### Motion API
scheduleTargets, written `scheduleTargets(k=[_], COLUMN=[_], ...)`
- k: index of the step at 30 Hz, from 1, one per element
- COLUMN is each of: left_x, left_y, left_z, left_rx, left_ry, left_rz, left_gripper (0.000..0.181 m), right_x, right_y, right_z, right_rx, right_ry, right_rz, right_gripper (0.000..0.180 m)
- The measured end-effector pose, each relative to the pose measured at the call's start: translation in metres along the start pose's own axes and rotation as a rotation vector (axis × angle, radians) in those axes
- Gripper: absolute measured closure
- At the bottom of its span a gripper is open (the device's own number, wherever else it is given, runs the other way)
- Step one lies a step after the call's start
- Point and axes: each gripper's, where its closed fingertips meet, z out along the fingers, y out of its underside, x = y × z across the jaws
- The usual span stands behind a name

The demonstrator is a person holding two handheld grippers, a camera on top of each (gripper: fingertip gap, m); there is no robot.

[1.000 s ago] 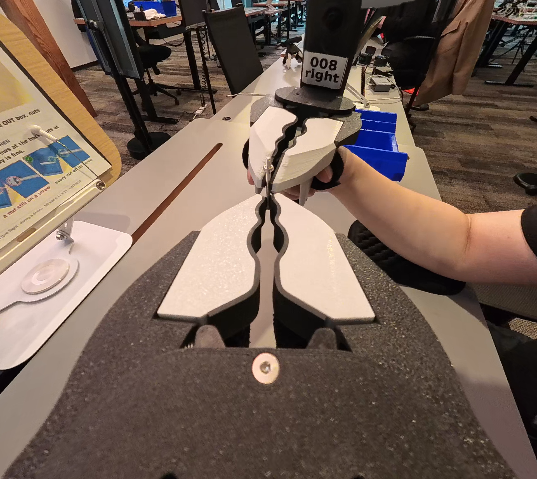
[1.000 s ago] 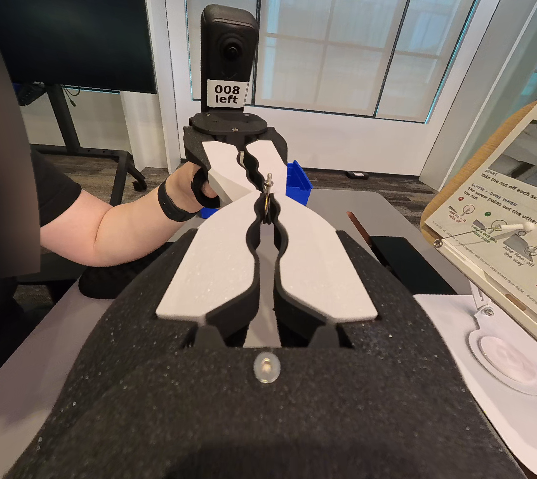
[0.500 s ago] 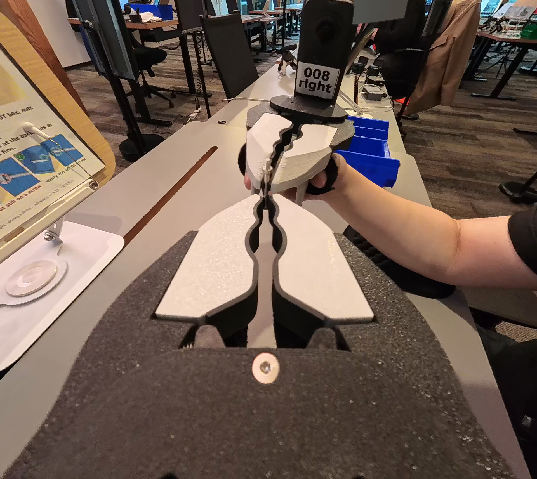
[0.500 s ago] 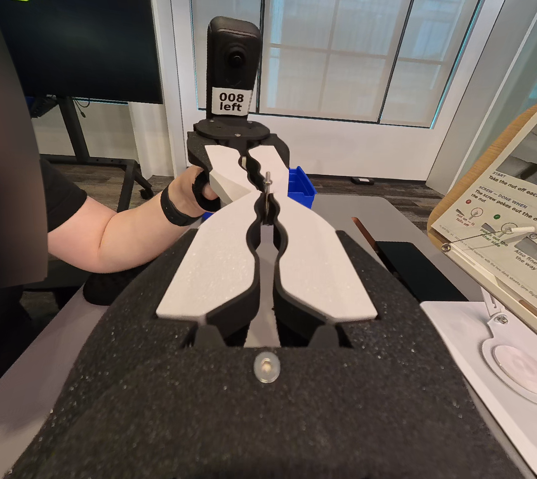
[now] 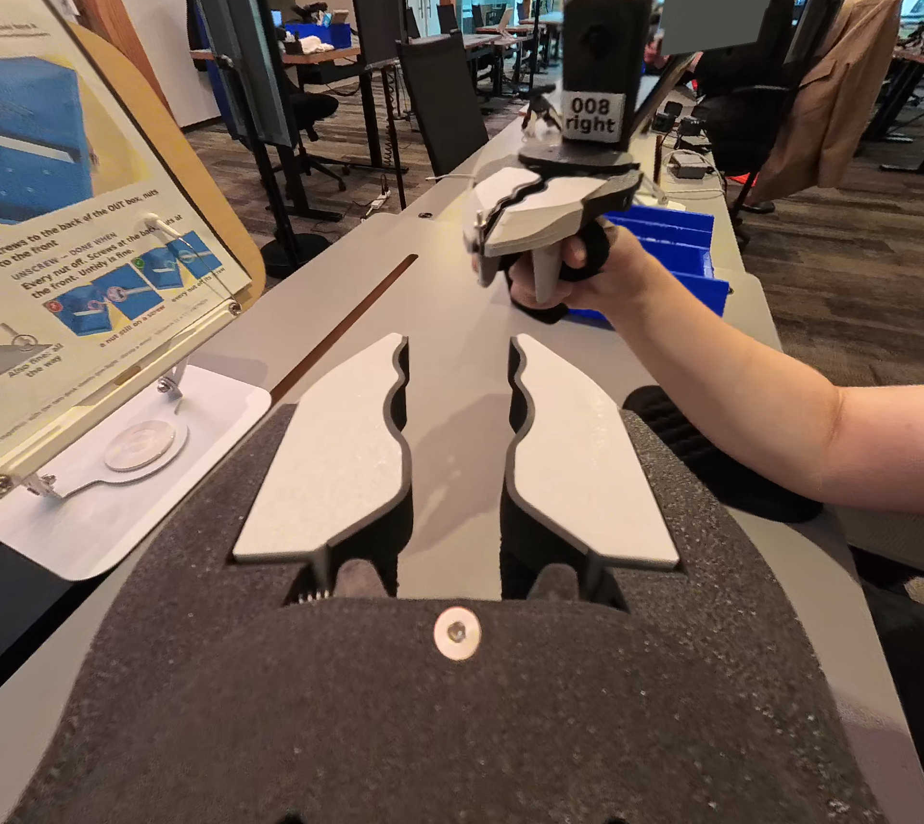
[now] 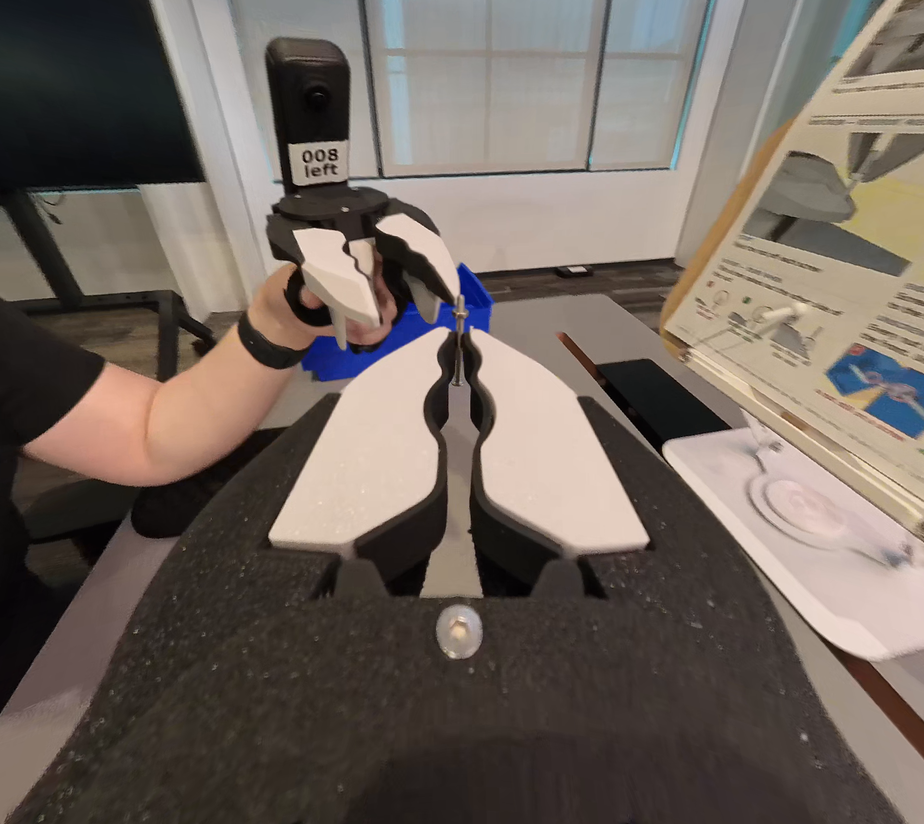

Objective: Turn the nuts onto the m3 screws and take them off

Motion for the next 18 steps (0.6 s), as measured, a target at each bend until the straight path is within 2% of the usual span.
scheduleTargets(k=[5,7,9,12,15,18], left_x=[-0.003,-0.001,0.002,0.006,0.010,0.011], left_y=[-0.003,-0.001,0.000,0.002,0.005,0.007], left_z=[-0.007,-0.006,-0.004,0.000,0.006,0.011], left_rx=[0.024,0.012,-0.005,-0.024,-0.051,-0.069], left_ry=[0.006,0.015,0.019,0.019,0.014,0.000], left_rz=[-0.027,-0.027,-0.017,-0.005,0.005,0.013], left_gripper=[0.147,0.147,0.147,0.147,0.148,0.148], right_x=[0.016,0.025,0.040,0.052,0.057,0.052], right_y=[-0.026,-0.030,-0.024,0.001,0.047,0.097], right_z=[-0.056,-0.096,-0.153,-0.249,-0.344,-0.402], right_rx=[-0.079,-0.173,-0.327,-0.548,-0.760,-0.864], right_ry=[0.218,0.346,0.541,0.777,0.979,1.051], right_rz=[0.019,0.040,0.056,0.176,0.346,0.542], right_gripper=[0.177,0.177,0.177,0.177,0.177,0.177])
